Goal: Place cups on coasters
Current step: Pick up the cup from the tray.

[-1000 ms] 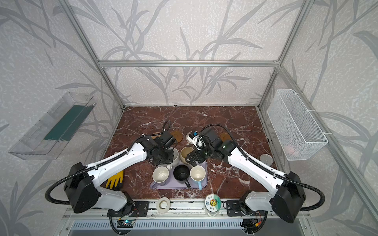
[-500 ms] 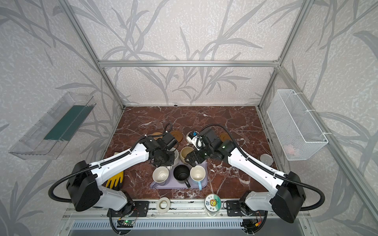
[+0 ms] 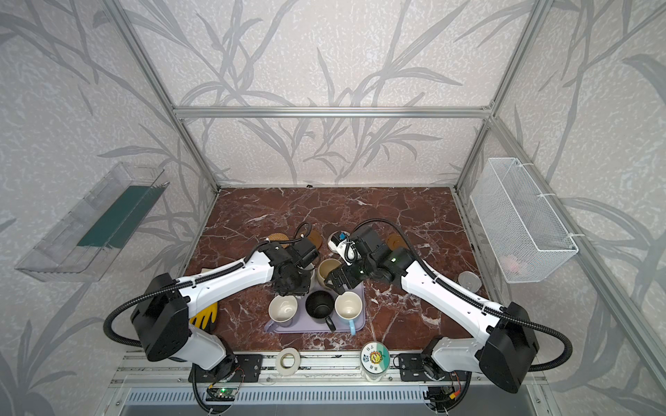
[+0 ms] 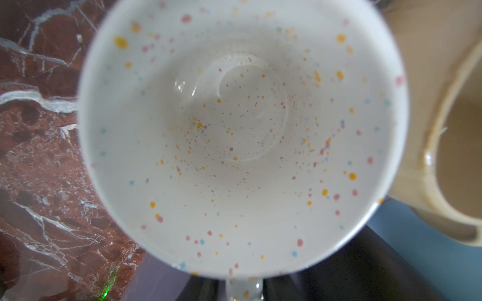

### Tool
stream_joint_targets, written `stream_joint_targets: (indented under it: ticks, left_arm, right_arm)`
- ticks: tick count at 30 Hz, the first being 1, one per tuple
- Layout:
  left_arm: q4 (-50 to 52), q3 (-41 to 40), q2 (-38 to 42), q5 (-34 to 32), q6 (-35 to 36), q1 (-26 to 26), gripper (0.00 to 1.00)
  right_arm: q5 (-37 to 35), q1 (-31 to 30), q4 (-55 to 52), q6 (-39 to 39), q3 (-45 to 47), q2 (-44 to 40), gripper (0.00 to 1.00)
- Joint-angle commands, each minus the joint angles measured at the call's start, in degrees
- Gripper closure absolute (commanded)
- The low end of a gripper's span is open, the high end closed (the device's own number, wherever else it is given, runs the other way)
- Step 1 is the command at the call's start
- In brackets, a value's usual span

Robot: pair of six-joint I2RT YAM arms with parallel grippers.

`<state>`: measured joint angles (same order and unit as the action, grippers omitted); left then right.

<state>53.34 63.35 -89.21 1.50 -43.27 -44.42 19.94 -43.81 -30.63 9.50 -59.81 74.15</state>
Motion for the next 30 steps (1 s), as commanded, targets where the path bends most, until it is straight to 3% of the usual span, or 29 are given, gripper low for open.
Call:
stream_joint_targets:
  ticks: [1,19,28,30]
  left_arm:
    - [-0.91,0.2,-1.24,-2.69,0.53,0.03,0.71]
    - [-3.93,-0.6,-4.01,-4.33,1.58,0.0,0.77]
    - [-3.86,-0.56,-4.09,-4.49,1.78,0.12,0.99]
    - [-3.0,0.12,-3.63,-4.77,2.02,0.12,1.0]
  right_arm:
    - [-0.34,-0.48,0.52,0.37,0.28,-0.85,0.02]
    - [-0.52,-0.57,0.17,0.45,0.45,-1.12,0.02]
    - [-0.76,-0.66,0.25,0.47,0.67,-1.3,0.02]
    - [-0.7,-0.62,0.14,0.43,0.49,-1.12,0.02]
